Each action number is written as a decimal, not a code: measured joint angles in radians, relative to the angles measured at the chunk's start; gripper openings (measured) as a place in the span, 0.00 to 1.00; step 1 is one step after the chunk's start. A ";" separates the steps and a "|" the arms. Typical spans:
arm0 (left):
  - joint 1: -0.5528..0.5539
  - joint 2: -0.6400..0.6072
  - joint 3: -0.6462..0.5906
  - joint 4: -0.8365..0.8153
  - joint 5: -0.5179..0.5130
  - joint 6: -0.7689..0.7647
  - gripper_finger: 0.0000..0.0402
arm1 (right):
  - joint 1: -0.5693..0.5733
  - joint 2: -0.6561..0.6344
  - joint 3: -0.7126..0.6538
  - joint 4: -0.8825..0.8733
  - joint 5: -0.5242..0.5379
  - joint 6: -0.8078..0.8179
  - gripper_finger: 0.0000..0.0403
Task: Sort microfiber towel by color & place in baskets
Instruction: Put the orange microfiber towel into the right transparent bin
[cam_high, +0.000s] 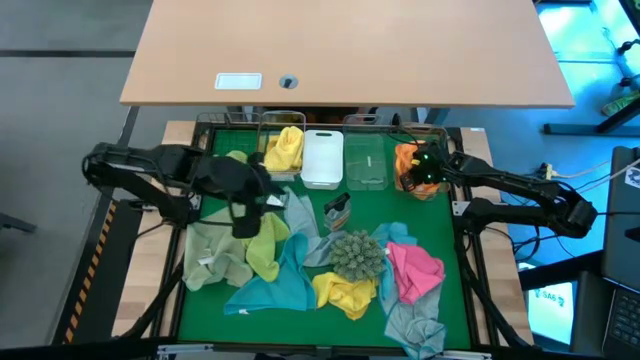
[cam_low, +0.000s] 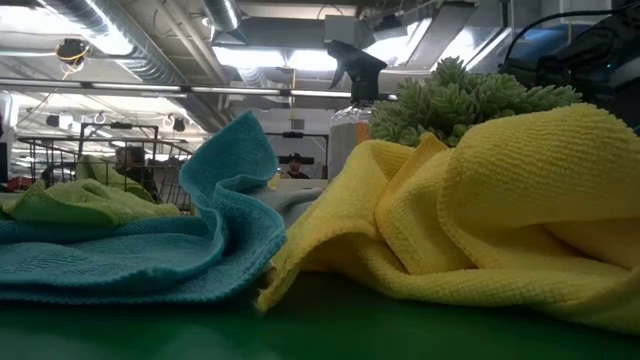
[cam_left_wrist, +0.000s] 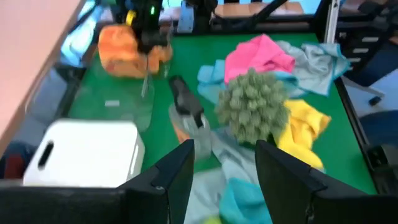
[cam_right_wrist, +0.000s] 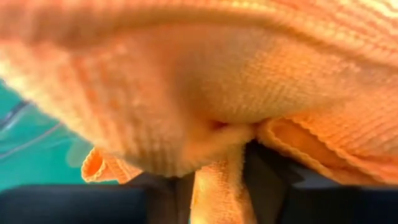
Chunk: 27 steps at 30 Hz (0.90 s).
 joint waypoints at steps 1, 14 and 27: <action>-0.004 -0.012 0.000 -0.027 -0.001 -0.021 0.41 | 0.000 0.000 0.000 -0.002 -0.001 0.001 0.35; -0.101 -0.202 -0.304 0.004 -0.135 -0.181 0.41 | 0.001 -0.041 -0.002 -0.017 -0.072 0.021 0.43; -0.105 -0.317 -0.701 0.174 -0.124 -0.614 0.41 | 0.001 -0.200 -0.002 -0.065 -0.077 0.023 0.43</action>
